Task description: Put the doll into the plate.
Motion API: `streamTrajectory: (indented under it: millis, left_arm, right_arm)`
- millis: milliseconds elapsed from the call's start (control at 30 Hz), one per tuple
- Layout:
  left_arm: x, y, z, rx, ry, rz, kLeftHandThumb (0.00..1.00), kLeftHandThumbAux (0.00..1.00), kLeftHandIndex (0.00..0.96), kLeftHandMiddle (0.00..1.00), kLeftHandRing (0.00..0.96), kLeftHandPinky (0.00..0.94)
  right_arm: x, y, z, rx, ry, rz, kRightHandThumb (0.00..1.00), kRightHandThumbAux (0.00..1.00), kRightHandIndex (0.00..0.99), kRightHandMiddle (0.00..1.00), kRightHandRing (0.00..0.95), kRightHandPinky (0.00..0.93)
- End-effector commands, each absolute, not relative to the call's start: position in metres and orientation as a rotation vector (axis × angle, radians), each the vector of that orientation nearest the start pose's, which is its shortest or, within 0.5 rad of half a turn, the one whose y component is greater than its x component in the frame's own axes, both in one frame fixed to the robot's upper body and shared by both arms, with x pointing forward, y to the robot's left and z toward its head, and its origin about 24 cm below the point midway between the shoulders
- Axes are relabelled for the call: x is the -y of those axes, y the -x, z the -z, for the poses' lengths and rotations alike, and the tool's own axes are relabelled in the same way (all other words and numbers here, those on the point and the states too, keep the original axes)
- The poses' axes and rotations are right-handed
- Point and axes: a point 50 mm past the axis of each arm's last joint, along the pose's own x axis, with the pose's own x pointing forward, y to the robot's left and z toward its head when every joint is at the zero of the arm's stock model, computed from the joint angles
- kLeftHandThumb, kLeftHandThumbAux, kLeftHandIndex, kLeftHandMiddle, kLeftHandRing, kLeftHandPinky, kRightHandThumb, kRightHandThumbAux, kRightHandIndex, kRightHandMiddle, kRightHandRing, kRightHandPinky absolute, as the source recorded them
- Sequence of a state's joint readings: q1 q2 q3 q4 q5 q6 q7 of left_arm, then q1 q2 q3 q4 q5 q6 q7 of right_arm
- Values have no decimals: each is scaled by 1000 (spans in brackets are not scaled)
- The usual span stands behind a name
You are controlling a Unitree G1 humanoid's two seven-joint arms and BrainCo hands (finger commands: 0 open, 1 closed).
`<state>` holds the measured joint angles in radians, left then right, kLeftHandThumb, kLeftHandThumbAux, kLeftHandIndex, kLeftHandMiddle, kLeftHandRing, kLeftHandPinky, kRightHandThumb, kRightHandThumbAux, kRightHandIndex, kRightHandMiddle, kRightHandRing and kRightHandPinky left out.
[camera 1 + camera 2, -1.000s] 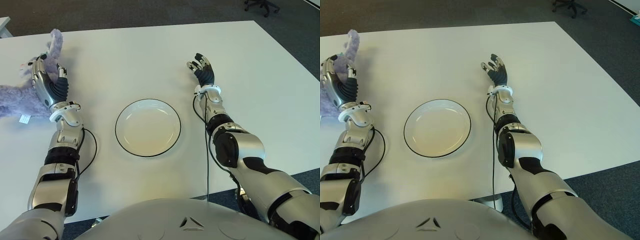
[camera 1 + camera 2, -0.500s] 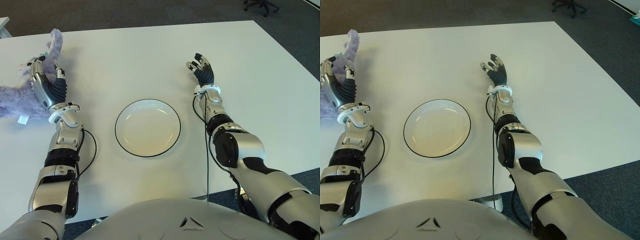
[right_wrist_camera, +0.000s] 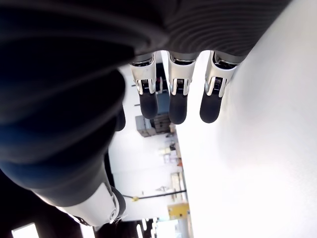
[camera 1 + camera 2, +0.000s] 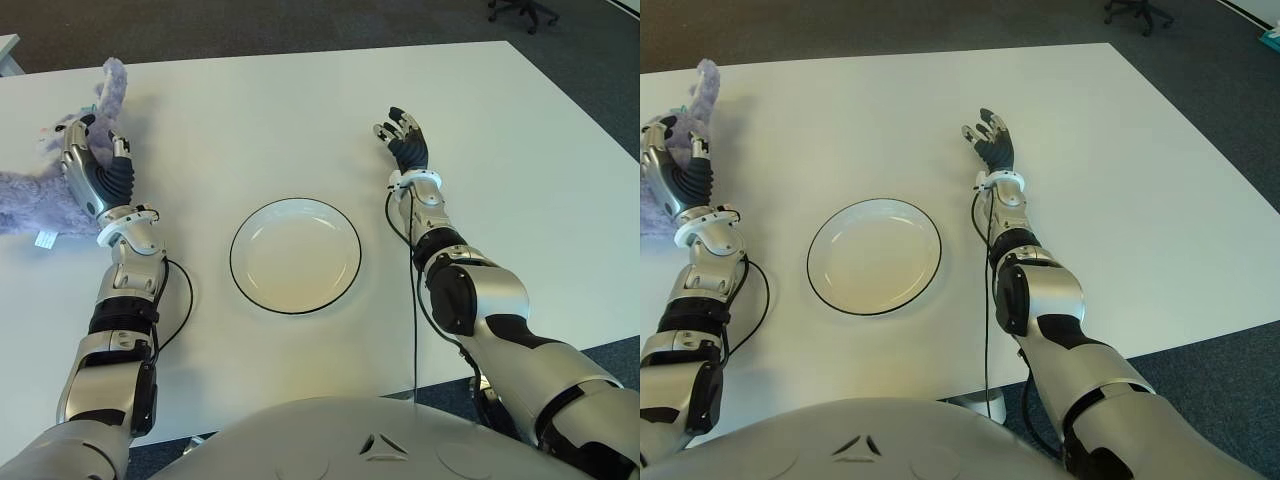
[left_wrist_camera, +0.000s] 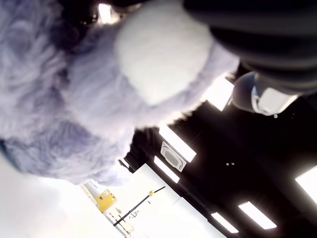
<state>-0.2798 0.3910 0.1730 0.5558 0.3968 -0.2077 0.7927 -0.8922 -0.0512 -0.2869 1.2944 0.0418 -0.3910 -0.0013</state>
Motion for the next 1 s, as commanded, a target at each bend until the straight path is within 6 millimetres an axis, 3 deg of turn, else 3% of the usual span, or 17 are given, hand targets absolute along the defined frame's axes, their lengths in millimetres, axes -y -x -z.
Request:
streamTrajectory:
  millis: [33, 267, 300, 333, 433, 633, 1000]
  left_arm:
    - [-294, -268, -41, 83, -739, -849, 571, 357, 254, 318, 304, 327]
    - [-292, -268, -41, 98, -710, -855, 658, 395, 352, 408, 420, 463]
    - [-292, -268, -41, 100, -709, -855, 700, 610, 405, 417, 429, 473]
    - [-292, -268, -40, 99, -703, -854, 711, 664, 418, 420, 431, 476]
    - [-293, -268, -39, 99, -681, -853, 717, 680, 427, 474, 506, 545]
    - [-293, -269, -37, 68, -603, -870, 711, 682, 432, 535, 559, 600]
    - [-292, -272, -35, 24, -649, -890, 703, 684, 445, 670, 682, 731]
  right_arm:
    - [138, -366, -26, -191, -141, 43, 439, 831, 147, 109, 103, 131]
    - [139, -366, -26, -190, -147, 45, 469, 829, 139, 108, 105, 132]
    - [139, -366, -26, -190, -148, 45, 471, 828, 137, 107, 105, 133]
    - [139, -366, -26, -190, -146, 46, 473, 827, 136, 107, 105, 133]
    - [139, -366, -27, -189, -143, 48, 475, 822, 138, 106, 106, 140]
    - [139, -366, -27, -189, -137, 52, 483, 819, 137, 107, 109, 145]
    - [140, -367, -28, -191, -143, 56, 499, 824, 151, 117, 115, 143]
